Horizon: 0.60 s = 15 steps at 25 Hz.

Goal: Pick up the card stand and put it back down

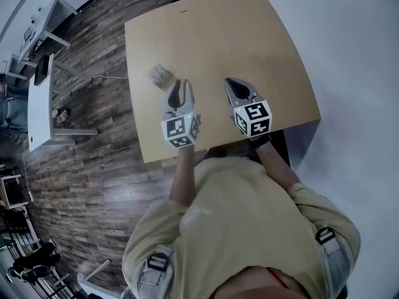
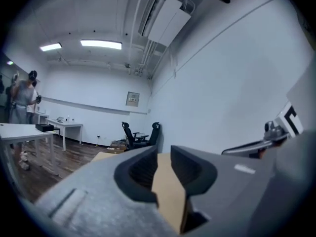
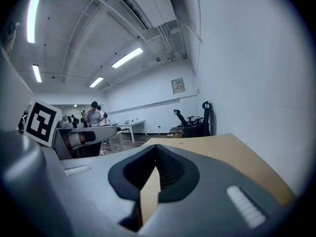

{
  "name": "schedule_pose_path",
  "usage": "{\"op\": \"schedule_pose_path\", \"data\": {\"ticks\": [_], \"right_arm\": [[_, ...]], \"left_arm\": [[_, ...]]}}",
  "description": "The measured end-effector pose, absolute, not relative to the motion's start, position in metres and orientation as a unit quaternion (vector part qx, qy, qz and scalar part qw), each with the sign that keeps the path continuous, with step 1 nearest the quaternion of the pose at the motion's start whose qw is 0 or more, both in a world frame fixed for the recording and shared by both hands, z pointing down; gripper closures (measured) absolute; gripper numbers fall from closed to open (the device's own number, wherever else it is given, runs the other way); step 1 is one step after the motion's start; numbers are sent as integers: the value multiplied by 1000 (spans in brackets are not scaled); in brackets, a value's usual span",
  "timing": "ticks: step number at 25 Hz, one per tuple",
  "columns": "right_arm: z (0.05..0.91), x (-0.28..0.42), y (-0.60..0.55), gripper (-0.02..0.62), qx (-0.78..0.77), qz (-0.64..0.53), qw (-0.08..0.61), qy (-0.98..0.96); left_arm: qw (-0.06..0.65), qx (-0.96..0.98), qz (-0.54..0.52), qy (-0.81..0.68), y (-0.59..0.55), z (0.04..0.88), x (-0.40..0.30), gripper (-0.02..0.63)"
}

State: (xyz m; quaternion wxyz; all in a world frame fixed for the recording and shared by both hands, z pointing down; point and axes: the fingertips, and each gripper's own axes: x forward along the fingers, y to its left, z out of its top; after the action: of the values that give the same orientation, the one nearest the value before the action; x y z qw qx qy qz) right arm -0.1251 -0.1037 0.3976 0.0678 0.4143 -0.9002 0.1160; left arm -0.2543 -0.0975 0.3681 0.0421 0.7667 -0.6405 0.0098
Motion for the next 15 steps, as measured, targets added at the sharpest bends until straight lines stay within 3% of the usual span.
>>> {"op": "schedule_pose_path", "data": {"ticks": [4, 15], "right_arm": [[382, -116, -98, 591, 429, 89, 57, -897], [342, -88, -95, 591, 467, 32, 31, -883]], "left_arm": [[30, 763, 14, -645, -87, 352, -235, 603], [-16, 757, 51, -652, -81, 344, -233, 604]]}}
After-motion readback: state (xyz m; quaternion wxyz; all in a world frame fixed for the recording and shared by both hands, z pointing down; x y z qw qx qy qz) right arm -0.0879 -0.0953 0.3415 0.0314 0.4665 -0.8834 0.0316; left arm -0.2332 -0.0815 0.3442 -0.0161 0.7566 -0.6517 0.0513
